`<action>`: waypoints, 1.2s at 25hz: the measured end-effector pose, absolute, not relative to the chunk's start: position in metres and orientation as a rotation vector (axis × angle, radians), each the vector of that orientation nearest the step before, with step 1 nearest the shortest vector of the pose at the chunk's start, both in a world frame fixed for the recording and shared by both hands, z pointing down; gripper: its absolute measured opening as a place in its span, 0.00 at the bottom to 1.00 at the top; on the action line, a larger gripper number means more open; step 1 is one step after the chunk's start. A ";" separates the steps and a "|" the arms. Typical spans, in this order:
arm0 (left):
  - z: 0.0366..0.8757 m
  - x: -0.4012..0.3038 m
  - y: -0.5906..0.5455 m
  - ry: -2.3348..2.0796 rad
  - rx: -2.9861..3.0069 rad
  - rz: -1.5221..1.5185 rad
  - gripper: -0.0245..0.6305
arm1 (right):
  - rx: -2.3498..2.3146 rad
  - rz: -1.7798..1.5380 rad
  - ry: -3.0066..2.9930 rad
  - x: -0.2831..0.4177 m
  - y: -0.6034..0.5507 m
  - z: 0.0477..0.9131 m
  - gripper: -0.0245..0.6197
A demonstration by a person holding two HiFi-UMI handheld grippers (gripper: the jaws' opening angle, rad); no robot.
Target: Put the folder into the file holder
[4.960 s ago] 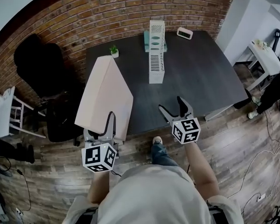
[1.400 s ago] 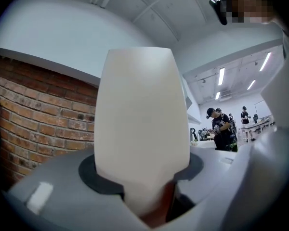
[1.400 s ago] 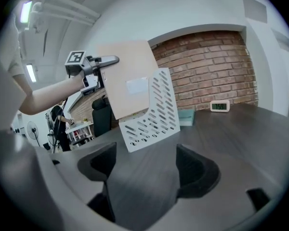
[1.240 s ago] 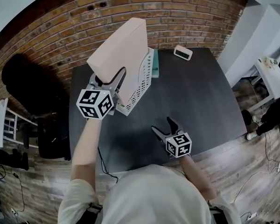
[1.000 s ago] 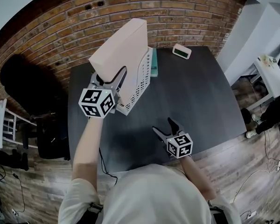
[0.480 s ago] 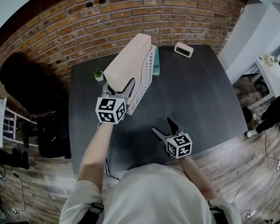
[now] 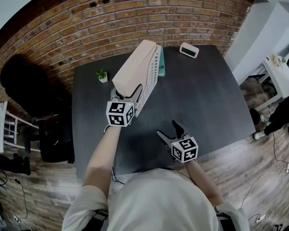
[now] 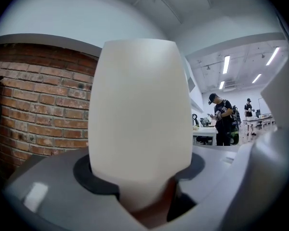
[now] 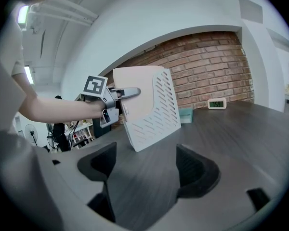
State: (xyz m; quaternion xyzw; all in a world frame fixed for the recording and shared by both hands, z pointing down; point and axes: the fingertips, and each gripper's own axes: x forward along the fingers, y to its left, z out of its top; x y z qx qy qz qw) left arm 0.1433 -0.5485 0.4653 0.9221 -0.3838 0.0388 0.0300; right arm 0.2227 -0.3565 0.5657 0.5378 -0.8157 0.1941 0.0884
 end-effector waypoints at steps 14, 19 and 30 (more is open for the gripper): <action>0.455 0.078 -0.454 -1.138 2.759 0.120 0.59 | 1.652 0.494 -2.461 0.179 -0.291 0.525 0.62; 0.466 0.039 -0.387 -1.124 2.713 0.096 0.44 | 1.681 0.430 -2.458 0.156 -0.259 0.513 0.48; 0.499 -0.041 -0.238 -1.122 2.633 0.137 0.09 | 1.806 0.282 -2.361 0.112 -0.167 0.493 0.10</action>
